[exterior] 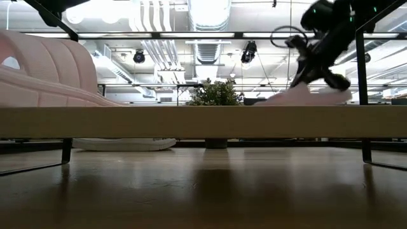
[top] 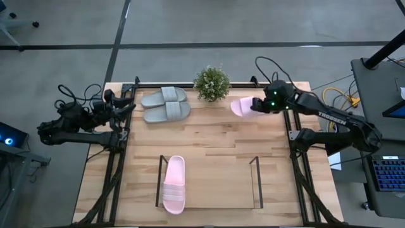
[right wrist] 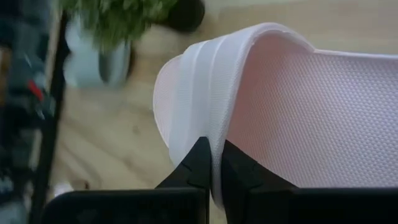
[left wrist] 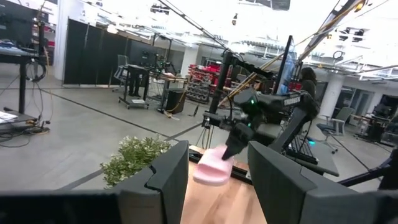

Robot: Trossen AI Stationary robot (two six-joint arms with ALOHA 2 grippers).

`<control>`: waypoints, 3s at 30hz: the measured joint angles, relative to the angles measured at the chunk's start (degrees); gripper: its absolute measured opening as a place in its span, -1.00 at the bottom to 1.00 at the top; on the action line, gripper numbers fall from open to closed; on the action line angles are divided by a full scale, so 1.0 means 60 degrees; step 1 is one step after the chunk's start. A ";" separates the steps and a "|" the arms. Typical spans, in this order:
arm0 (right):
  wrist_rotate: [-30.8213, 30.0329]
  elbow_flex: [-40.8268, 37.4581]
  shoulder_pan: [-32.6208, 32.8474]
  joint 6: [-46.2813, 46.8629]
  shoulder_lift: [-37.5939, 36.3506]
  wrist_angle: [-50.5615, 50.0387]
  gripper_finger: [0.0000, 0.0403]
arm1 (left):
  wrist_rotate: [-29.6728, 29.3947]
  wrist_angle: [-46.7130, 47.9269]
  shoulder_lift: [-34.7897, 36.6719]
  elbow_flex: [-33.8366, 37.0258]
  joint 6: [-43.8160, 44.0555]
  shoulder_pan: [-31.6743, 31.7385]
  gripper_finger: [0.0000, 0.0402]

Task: Pick and place slides into the shelf
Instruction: Put the pink slide on the shelf

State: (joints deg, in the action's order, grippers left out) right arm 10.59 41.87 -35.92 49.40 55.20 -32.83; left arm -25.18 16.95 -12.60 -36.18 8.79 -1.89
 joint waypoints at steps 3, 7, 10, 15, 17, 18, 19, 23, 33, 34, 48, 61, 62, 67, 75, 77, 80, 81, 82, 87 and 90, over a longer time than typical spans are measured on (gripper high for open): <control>0.0090 0.1052 0.0153 -0.0557 0.0000 -0.1673 -0.95 | 0.0185 0.0000 0.0004 0.0000 0.0262 -0.0007 -0.25; 0.0181 0.2296 0.0338 -0.0923 0.0000 -0.2288 -0.96 | 0.0353 0.0002 0.0007 0.0000 0.0326 -0.0007 -0.25; 0.0526 0.3015 0.0518 -0.0989 0.0007 -0.2255 -0.96 | 0.0407 0.0004 0.0007 0.0000 0.0330 -0.0007 -0.25; 0.0739 0.3830 0.1032 -0.0992 0.0015 -0.2571 -0.96 | 0.0454 0.0004 0.0007 0.0000 0.0348 -0.0007 -0.25; 0.0743 0.4014 0.1283 -0.0989 0.0015 -0.2641 -0.96 | 0.0475 0.0006 0.0007 0.0000 0.0477 -0.0004 -0.25; 0.0741 0.4075 0.1421 -0.0981 0.0018 -0.2648 -0.96 | 0.0497 0.0006 0.0007 0.0000 0.0490 -0.0004 -0.25; 0.0740 0.4122 0.1580 -0.0959 0.0018 -0.2643 -0.96 | 0.0531 0.0004 0.0007 0.0000 0.0494 -0.0004 -0.25; 0.0776 0.4240 0.2371 -0.0835 0.0051 -0.2467 -0.96 | 0.0788 0.0001 0.0004 0.0000 0.0674 -0.0004 -0.25; 0.0837 0.4689 0.4584 -0.0734 0.0870 -0.2058 -0.96 | 0.0909 0.0004 0.0003 0.0000 0.0979 -0.0004 -0.25; 0.0834 0.4781 0.4753 -0.0734 0.1024 -0.1953 -0.96 | 0.0908 0.0004 0.0001 0.0000 0.0982 -0.0004 -0.25; 0.2170 0.7358 0.5450 -0.2643 0.3807 -0.2109 -0.96 | 0.0909 0.0007 0.0000 0.0000 0.0978 0.0004 -0.25; 0.3562 0.7974 0.5678 -0.3796 0.5139 -0.2286 -0.96 | 0.0909 0.0018 0.0000 0.0000 0.0978 0.0000 -0.25; 0.3633 0.7974 0.5753 -0.3821 0.5220 -0.2277 -0.96 | 0.0909 0.0018 0.0000 0.0000 0.0978 0.0000 -0.25; 0.3843 0.7974 0.6143 -0.3860 0.5498 -0.2189 -0.96 | 0.0909 0.0088 0.0000 0.0000 0.0978 -0.0004 -0.25; 0.3839 0.7977 0.6699 -0.3918 0.5731 -0.1620 -0.96 | 0.0909 0.0151 -0.0004 0.0000 0.0978 -0.0004 -0.25; 0.3836 0.8047 0.6821 -0.4001 0.5768 -0.1581 -0.96 | 0.0909 0.0212 -0.0004 0.0000 0.0978 -0.0004 -0.25; 0.3837 0.8285 0.7046 -0.4315 0.5958 -0.1467 -0.96 | 0.0909 0.0340 -0.0004 -0.0004 0.0986 -0.0004 -0.25; 0.3836 0.8344 0.7119 -0.4414 0.6004 -0.1428 -0.96 | 0.0909 0.0350 -0.0004 -0.0004 0.0986 -0.0004 -0.25; 0.3841 0.8410 0.7184 -0.4464 0.6097 -0.1448 -0.96 | 0.0909 0.0348 -0.0004 -0.0004 0.0987 -0.0004 -0.25; 0.4250 0.8733 0.7379 -0.4639 0.6766 -0.1628 -0.96 | 0.0909 0.0347 0.0000 -0.0004 0.0989 -0.0004 -0.25; 0.4306 0.9231 0.7490 -0.5252 0.7372 -0.1986 -0.96 | 0.0909 0.0347 -0.0004 -0.0004 0.0993 -0.0004 -0.25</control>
State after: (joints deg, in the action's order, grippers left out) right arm 36.42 97.26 9.02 17.88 99.43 -44.74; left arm -19.73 19.03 -12.62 -36.21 14.74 -1.91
